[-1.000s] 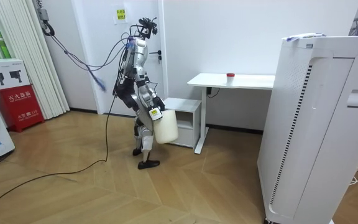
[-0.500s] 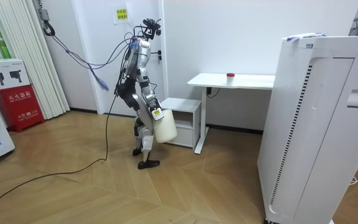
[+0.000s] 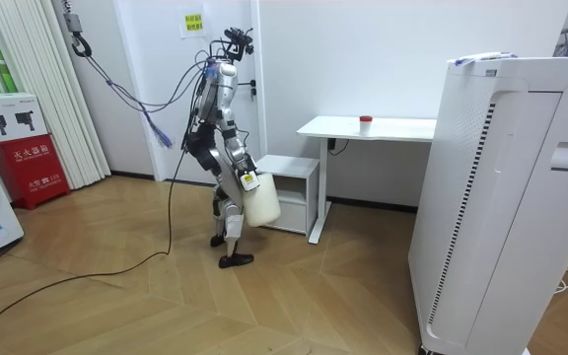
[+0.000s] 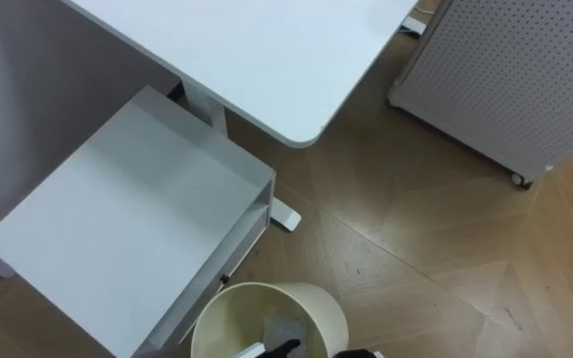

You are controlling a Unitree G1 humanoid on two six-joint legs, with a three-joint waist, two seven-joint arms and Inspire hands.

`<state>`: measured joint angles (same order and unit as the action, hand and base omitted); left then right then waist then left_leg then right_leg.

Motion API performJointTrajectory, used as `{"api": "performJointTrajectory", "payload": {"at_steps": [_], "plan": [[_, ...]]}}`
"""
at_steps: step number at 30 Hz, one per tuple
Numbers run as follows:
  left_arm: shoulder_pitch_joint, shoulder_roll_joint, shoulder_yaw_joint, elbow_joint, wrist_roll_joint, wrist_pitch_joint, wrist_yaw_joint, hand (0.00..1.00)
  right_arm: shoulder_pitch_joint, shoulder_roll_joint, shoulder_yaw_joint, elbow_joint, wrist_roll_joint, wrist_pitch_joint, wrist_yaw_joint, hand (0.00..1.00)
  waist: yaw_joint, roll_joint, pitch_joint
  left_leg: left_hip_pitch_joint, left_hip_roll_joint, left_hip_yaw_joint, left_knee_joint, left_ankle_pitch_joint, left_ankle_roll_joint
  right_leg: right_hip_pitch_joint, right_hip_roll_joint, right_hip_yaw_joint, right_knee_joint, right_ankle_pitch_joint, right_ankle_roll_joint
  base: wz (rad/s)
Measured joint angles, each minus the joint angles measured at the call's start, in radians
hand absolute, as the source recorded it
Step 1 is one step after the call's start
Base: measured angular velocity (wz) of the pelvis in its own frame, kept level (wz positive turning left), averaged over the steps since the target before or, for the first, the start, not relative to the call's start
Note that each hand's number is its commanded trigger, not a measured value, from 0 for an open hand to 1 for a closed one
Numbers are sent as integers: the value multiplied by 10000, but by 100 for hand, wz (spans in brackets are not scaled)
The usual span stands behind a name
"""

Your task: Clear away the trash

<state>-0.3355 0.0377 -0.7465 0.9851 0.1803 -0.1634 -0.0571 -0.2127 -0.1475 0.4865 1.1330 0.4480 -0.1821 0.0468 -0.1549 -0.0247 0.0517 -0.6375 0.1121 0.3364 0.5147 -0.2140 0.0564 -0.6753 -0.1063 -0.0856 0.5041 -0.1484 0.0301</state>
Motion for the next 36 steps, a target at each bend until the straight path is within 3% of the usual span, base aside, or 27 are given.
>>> {"api": "performJointTrajectory", "payload": {"at_steps": [5,10,13,15,17,18,20,24,26,29,33,34,36], "plan": [[123,280,243,-250,114,-355,93,0,190,-125,-119,145,233,-6,104,100,143,117,78,885,-34,150,-307,-12,-13,815,-24,0,-223,-8,9,-5],[608,1042,605,-1751,112,-620,86,0,598,-159,-1064,258,272,-59,421,100,109,166,68,1523,-108,232,-373,-66,-23,1346,-93,35,-270,-107,66,-2],[864,1170,1092,-2272,100,-669,104,0,788,-203,-1780,226,266,-67,517,100,167,205,52,2121,-57,586,-378,-255,-30,1699,-123,5,-228,-118,82,-33],[1113,1191,1519,-2595,150,-693,113,0,878,-274,-1978,271,203,-71,549,100,229,234,16,2560,25,913,-362,-442,-75,1920,-158,-116,-213,-110,68,-63],[1454,1351,2005,-3199,619,-762,243,0,1065,-420,-2066,298,181,-89,611,100,305,264,-39,3229,221,1375,-382,-690,-179,2338,-315,-772,-226,-57,-18,-64],[1503,1401,2080,-3319,693,-775,286,0,1139,-449,-2062,297,182,-105,611,100,316,251,-52,3421,256,1483,-400,-737,-210,2466,-329,-861,-237,-59,-32,-64],[1864,1588,2445,-4189,691,-780,560,0,1406,-480,-2069,239,211,-124,592,100,393,149,-204,4131,336,1845,-602,-835,-351,2854,-373,-1204,-291,-67,-122,-58],[1984,1607,2767,-4811,665,-1211,977,0,1550,-523,-2275,240,61,-132,623,100,357,59,-274,5027,326,1789,-952,-858,-548,3628,-305,-1411,-494,-130,-212,-28],[2227,1635,3018,-5231,655,-1286,1134,0,1597,-577,-2460,244,-177,-132,667,100,215,21,-311,5521,338,1746,-1107,-819,-654,4158,-156,-1418,-758,-141,-219,-7],[2548,1716,3175,-5595,688,-1292,1268,0,1832,-689,-2528,249,-211,-217,754,100,249,-29,-353,5992,503,1456,-1062,-927,-842,4642,56,-1439,-921,-248,-266,-7],[3198,1880,3662,-6415,701,-1299,1627,0,2074,-770,-2756,205,-470,-225,890,100,320,-55,-393,6338,677,1441,-965,-1033,-1030,4904,293,-1417,-869,-440,-405,-18],[3402,1870,3833,-6572,656,-1299,1743,0,2198,-772,-2756,68,-483,-235,874,100,496,-52,-395,6393,743,1284,-771,-1044,-1049,4933,404,-1335,-842,-498,-483,-61],[3801,1838,4269,-6885,668,-1293,1896,0,2339,-767,-2750,-31,-654,-344,877,100,829,-16,-393,6403,742,187,-368,-1040,-1043,4989,704,-944,-841,-548,-601,-78]]}}
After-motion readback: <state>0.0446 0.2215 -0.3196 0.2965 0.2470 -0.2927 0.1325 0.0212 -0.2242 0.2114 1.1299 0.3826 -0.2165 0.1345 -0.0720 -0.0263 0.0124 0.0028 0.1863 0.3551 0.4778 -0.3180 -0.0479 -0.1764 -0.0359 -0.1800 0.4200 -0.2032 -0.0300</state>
